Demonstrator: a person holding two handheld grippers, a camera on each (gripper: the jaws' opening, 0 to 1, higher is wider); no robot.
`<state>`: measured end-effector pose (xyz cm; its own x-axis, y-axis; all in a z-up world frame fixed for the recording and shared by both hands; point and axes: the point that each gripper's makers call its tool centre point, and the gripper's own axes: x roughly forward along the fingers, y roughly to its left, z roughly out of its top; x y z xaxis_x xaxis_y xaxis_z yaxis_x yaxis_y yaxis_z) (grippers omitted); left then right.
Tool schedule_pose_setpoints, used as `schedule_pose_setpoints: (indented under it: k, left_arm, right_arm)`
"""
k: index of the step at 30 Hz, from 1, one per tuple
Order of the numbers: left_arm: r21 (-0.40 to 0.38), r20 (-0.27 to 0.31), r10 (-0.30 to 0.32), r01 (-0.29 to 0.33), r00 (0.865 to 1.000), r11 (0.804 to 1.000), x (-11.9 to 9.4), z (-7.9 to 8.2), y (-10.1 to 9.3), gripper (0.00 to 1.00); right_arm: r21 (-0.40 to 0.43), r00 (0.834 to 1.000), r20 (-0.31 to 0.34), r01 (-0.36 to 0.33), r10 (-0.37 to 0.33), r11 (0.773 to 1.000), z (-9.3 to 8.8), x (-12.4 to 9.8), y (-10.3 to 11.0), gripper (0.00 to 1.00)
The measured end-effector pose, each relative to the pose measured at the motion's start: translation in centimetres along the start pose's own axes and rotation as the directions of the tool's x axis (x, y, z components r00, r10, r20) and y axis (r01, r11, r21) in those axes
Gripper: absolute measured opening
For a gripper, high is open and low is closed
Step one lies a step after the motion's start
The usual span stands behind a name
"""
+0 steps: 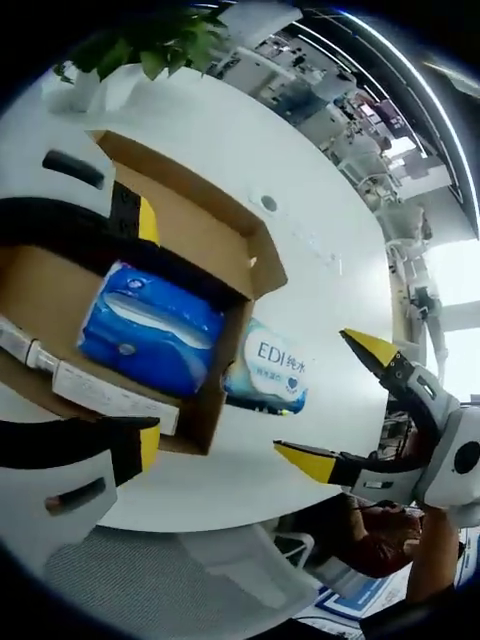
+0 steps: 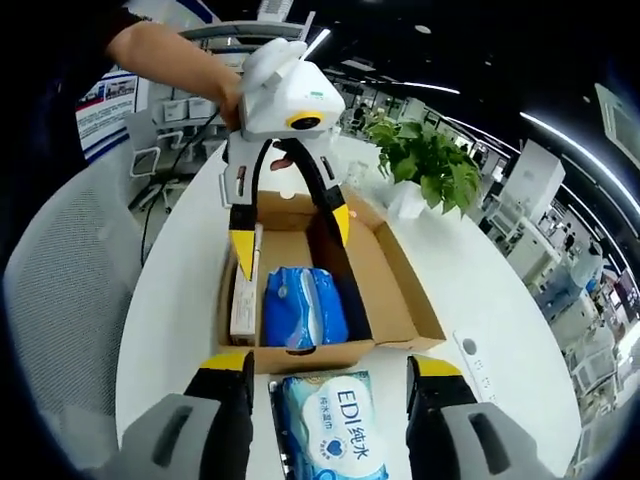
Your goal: Operate the shoe box by opening the lid, removing the specified soft item, and placing it in the target area until the item is outside and the box remains undamaged.
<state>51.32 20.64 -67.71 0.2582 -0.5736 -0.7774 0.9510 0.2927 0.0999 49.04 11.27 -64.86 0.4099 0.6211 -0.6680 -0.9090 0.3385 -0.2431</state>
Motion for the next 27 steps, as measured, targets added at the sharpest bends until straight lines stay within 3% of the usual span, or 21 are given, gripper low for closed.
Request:
schedule_pose_setpoints:
  k: [19, 27]
  left_arm:
    - [-0.044, 0.030, 0.081, -0.080, 0.996, 0.996, 0.7, -1.8, 1.4, 0.36]
    - [-0.045, 0.012, 0.103, -0.103, 0.995, 0.994, 1.5, -3.1, 2.0, 0.31]
  right_arm:
    - [-0.018, 0.999, 0.001, 0.036, -0.036, 0.999, 1.4, 3.3, 0.1, 0.36]
    - [-0.024, 0.999, -0.026, 0.041, -0.041, 0.999, 1.1, 5.0, 0.2, 0.29]
